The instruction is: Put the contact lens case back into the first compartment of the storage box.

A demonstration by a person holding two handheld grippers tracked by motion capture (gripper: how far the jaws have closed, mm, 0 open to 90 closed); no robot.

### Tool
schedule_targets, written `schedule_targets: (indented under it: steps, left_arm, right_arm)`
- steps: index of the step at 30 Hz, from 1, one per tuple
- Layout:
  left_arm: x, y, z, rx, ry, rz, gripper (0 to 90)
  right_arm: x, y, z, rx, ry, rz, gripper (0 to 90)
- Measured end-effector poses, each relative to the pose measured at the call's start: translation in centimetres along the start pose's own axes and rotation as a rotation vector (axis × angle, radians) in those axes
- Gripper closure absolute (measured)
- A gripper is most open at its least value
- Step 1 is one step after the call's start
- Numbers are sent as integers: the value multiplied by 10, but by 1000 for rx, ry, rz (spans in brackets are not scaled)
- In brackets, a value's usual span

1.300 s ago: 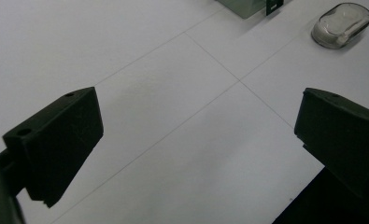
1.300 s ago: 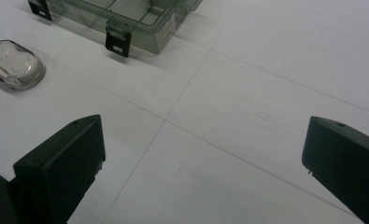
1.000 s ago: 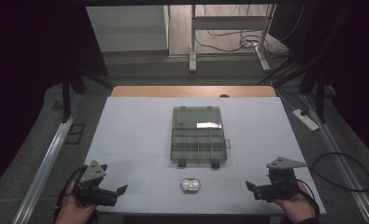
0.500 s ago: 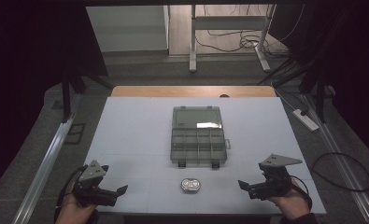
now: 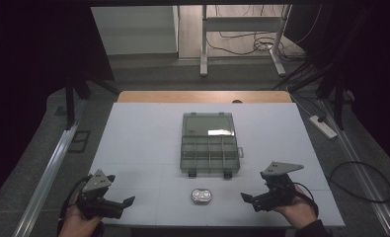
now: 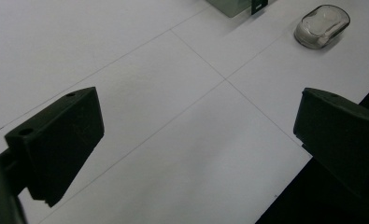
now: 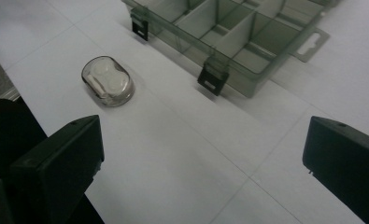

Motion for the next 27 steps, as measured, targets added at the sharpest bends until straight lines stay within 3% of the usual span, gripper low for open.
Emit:
schedule_targets:
  steps: [8, 20, 27]
  left_arm:
    - [0, 0, 0, -2, -2, -1, 17]
    - [1, 0, 0, 2, 0, -8, 21]
    - [1, 0, 0, 0, 3, -13, 22]
  right_arm:
    - [8, 8, 9, 10, 23, -51, 0]
    - [21, 20, 22, 11, 67, -79, 0]
    - [30, 26, 33, 33, 82, -120, 0]
Point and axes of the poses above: each handheld gripper's, and its own axes: z roughly forward along the jaws, y roughly out of its top, x roughly to its left, the point moved 8 cm from there along z, roughly forward along the jaws, and after that the axes turned 5 degrees about x, right-handed, at the moved point
